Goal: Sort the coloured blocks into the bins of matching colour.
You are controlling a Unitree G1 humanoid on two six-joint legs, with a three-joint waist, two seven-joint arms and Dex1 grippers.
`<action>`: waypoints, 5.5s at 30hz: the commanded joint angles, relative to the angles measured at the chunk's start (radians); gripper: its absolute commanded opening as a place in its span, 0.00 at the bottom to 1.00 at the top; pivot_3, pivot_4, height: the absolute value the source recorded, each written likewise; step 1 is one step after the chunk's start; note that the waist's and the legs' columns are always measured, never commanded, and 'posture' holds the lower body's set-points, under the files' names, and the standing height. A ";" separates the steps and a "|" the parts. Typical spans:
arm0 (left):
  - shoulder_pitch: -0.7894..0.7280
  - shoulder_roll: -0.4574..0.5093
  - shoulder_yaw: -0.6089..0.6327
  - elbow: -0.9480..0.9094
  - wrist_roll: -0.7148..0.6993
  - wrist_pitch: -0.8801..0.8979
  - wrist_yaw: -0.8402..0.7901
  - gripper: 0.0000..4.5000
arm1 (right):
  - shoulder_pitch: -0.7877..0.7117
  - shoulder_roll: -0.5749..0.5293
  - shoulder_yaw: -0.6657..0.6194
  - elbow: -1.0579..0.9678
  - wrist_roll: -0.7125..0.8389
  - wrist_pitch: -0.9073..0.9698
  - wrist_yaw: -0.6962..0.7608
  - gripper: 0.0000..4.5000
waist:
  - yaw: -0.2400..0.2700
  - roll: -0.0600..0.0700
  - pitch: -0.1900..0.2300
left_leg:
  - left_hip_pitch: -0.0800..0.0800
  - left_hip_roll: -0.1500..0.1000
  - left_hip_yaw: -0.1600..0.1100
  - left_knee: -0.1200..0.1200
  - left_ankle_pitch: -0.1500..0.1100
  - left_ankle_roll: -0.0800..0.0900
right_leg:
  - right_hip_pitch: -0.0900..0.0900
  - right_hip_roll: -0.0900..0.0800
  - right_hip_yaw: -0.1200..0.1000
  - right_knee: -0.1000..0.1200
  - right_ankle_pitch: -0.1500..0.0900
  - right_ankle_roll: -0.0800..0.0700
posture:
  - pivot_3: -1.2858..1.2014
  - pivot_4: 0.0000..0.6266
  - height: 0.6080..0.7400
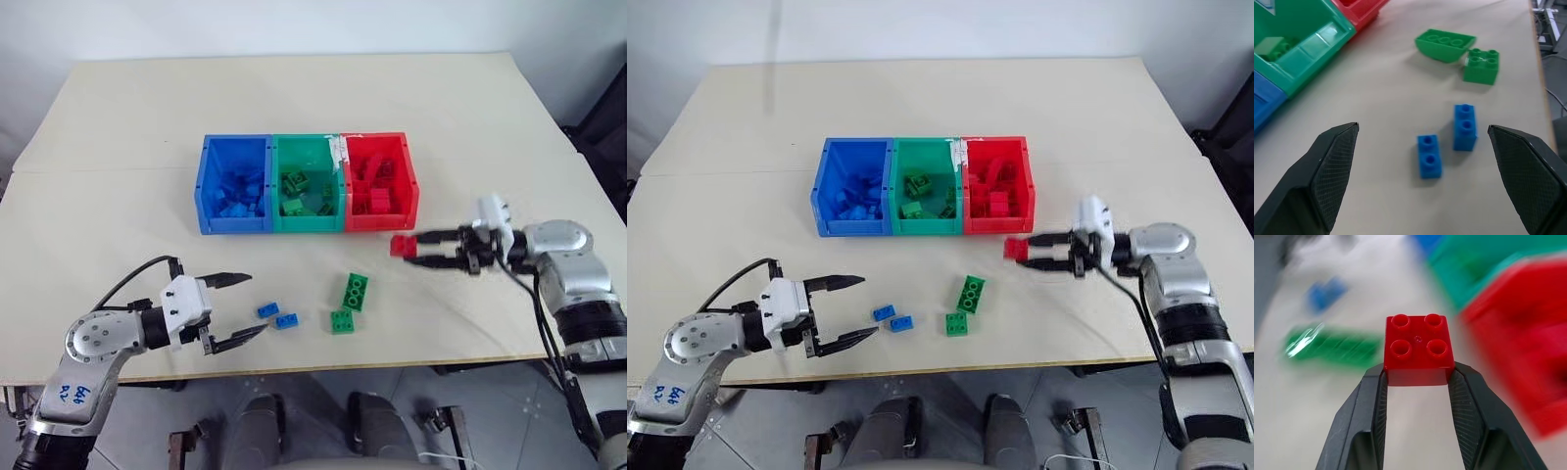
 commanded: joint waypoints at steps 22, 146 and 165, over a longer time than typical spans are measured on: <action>-0.035 -0.027 0.027 -0.035 -0.085 0.028 0.015 1.00 | 0.085 -0.049 -0.155 -0.035 -0.071 -0.080 0.113 0.99 | 0.016 0.000 0.000 | -0.006 0.000 0.010 0.001 -0.002 0.002 | -0.011 -0.003 0.000 0.008 0.000 0.000 | 0.52 0.24 1.00; 0.048 0.000 0.140 0.079 -0.118 -0.104 -0.105 1.00 | 0.284 0.079 0.048 -0.473 -0.059 0.038 0.136 0.99 | -0.006 -0.002 -0.002 | 0.000 0.012 0.026 0.013 -0.013 0.003 | -0.014 -0.002 -0.004 0.010 0.004 -0.004 | 0.52 0.24 1.00; 0.263 -0.044 0.172 -0.150 -0.121 -0.050 0.017 1.00 | 0.181 0.256 0.224 -0.202 -0.236 -0.100 0.129 0.48 | -0.009 -0.003 -0.002 | -0.002 0.011 0.025 0.013 -0.013 0.003 | -0.014 -0.001 -0.005 0.010 0.004 -0.005 | 0.52 0.24 1.00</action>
